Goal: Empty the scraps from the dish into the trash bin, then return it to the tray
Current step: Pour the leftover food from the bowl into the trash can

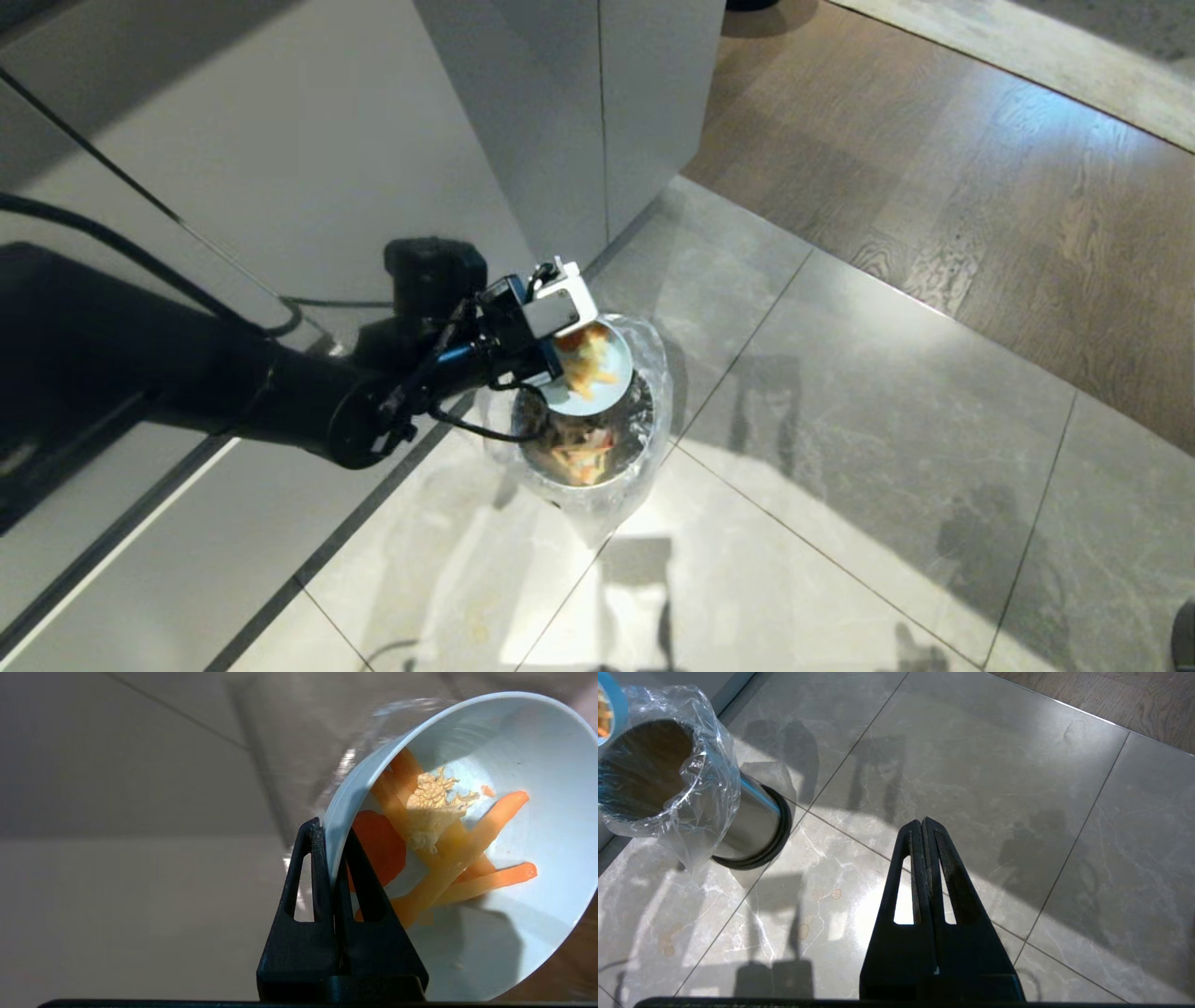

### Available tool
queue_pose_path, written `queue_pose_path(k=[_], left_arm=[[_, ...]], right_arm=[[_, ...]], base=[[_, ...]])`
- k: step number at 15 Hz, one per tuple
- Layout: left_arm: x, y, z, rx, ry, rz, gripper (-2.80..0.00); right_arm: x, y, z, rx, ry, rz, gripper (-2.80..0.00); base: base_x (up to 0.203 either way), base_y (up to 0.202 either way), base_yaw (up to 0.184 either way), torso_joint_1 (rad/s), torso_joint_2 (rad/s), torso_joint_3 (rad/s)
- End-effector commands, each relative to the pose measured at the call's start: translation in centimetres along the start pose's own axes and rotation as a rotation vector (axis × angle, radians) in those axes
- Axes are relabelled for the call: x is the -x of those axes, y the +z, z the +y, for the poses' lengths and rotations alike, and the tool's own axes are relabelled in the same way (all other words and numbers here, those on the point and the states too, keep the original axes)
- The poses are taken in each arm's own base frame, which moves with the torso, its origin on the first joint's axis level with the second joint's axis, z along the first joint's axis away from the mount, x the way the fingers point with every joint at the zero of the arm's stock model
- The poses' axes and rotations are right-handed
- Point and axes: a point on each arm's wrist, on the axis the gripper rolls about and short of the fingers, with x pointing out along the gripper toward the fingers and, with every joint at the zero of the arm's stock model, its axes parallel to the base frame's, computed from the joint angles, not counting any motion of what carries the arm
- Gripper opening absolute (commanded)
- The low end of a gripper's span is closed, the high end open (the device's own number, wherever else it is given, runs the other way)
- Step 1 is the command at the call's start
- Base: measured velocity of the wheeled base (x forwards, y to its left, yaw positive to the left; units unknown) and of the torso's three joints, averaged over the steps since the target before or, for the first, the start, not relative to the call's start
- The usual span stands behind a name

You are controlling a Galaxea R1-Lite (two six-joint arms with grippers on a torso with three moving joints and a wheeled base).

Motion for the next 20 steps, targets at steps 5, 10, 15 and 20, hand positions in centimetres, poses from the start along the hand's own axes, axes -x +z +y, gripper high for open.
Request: queue_pose_path(k=[5, 10, 15, 20], left_arm=[[-1.3, 2.1, -2.0, -0.185, 0.107, 0.083, -2.80], [-1.6, 4.2, -3.6, -0.305, 0.273, 0.246, -2.80], [-2.0, 4.0, -4.9, -0.396, 0.276, 0.367, -2.80], [-2.7, 3.8, -6.7, -0.474, 0.267, 0.447, -2.80]], right_arm=[[0.0, 0.0, 0.0, 0.000, 0.000, 0.001, -2.80], [0.0, 0.0, 0.0, 0.000, 0.000, 0.001, -2.80], [0.0, 0.0, 0.0, 0.000, 0.000, 0.001, -2.80], [0.0, 0.0, 0.0, 0.000, 0.000, 0.000, -2.80]], base=[[0.000, 0.000, 0.000, 0.000, 0.00, 0.000], [0.000, 0.000, 0.000, 0.000, 0.00, 0.000], [0.000, 0.000, 0.000, 0.000, 0.00, 0.000], [0.000, 0.000, 0.000, 0.000, 0.00, 0.000]])
